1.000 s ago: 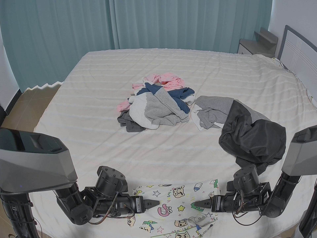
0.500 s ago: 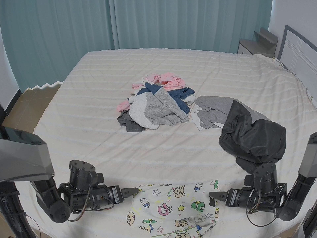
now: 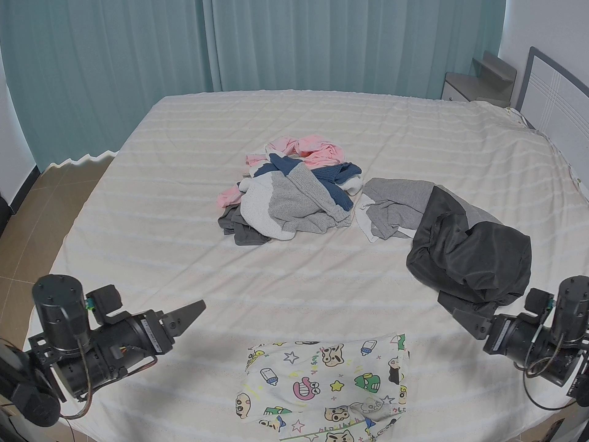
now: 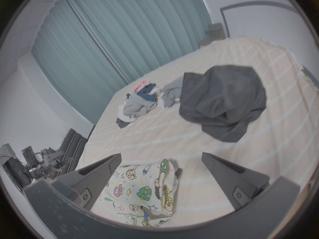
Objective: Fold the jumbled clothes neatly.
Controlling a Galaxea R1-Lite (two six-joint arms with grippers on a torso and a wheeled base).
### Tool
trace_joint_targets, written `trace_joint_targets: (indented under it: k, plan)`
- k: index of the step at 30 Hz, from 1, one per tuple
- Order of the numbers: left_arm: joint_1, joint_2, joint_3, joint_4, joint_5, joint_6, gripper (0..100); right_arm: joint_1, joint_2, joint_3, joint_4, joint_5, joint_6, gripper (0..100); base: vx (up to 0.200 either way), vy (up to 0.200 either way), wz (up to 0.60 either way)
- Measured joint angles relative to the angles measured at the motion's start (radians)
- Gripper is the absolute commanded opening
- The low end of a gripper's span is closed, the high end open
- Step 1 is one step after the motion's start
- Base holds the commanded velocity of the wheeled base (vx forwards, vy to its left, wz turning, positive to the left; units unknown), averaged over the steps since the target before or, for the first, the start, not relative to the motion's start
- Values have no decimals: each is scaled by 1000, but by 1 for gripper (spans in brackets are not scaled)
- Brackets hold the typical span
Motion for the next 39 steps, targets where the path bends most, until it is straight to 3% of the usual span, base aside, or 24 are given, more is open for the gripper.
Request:
trace_joint_targets:
  k: [8, 12, 16, 23, 29, 33, 39]
  plan:
    - [-80, -354, 16, 296, 231, 48, 100, -43, -377, -61, 472, -97, -56, 100, 0, 0, 0]
    - [-78, -535, 17, 447, 302, 98, 100, -93, -542, -89, 625, -123, -72, 100, 0, 0, 0]
    - [-30, -735, 15, 598, 360, 171, 100, -165, -702, -112, 753, -138, -96, 100, 0, 0, 0]
    - [142, -1086, 13, 819, 443, 293, 100, -328, -1002, -124, 928, -109, -203, 100, 0, 0, 0]
    - [280, -1326, 67, 943, 495, 348, 100, -456, -1227, -63, 993, -62, -329, 100, 0, 0, 0]
    - [318, -1400, 114, 975, 513, 370, 100, -491, -1298, 19, 965, -10, -382, 100, 0, 0, 0]
    - [409, -1459, 130, 986, 527, 469, 100, -507, -1340, 57, 915, 82, -530, 100, 0, 0, 0]
